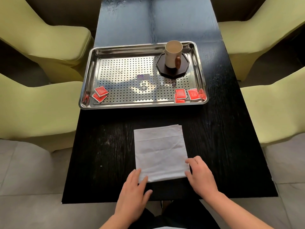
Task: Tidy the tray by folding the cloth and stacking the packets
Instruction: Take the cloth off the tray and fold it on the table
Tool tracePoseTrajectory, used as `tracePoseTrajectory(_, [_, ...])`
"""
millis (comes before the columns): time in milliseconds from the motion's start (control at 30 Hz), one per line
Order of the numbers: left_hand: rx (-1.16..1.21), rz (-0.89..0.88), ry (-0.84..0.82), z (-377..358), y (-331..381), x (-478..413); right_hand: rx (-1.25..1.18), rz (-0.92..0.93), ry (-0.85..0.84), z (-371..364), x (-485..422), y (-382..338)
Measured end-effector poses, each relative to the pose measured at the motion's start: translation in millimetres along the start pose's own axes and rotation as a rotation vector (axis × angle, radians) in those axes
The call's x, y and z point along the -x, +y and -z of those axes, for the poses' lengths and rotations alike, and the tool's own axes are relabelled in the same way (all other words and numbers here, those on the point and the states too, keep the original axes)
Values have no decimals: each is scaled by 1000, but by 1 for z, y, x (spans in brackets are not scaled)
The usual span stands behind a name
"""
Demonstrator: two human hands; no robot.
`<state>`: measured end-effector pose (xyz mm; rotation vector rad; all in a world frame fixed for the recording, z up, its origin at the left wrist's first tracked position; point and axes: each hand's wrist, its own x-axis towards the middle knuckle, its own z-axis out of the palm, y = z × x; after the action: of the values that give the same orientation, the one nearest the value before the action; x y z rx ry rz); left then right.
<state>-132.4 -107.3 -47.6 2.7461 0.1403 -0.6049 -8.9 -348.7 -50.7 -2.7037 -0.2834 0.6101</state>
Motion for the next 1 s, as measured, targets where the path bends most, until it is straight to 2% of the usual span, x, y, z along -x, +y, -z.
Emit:
tracePoseTrajectory(133, [402,286,119,2,5,-5,-147,-217,34,-2,5,2])
tracePoseTrajectory(300, [837,682,135,12,12,-26,-136,-251,40,-4,8,-4])
tracePoseTrajectory(400, [903,794,60,14,9,-38,-135,-260,39,-4,9,-7])
tracePoseTrajectory(567, [1112,822,35,17,5,-45,-126,-325,12,-2,7,-11])
tracePoseTrajectory(733, [1339,863,74,19,1,-44,-266,-475,-38,0,4,-14])
tracePoseTrajectory(867, [1381,874,85,25,-1,-39,-301,-472,-68,1,6,-15])
tracePoseTrajectory(1000, [1370,763,115,27,-7,-32,-346,-464,-67,0,11,-15])
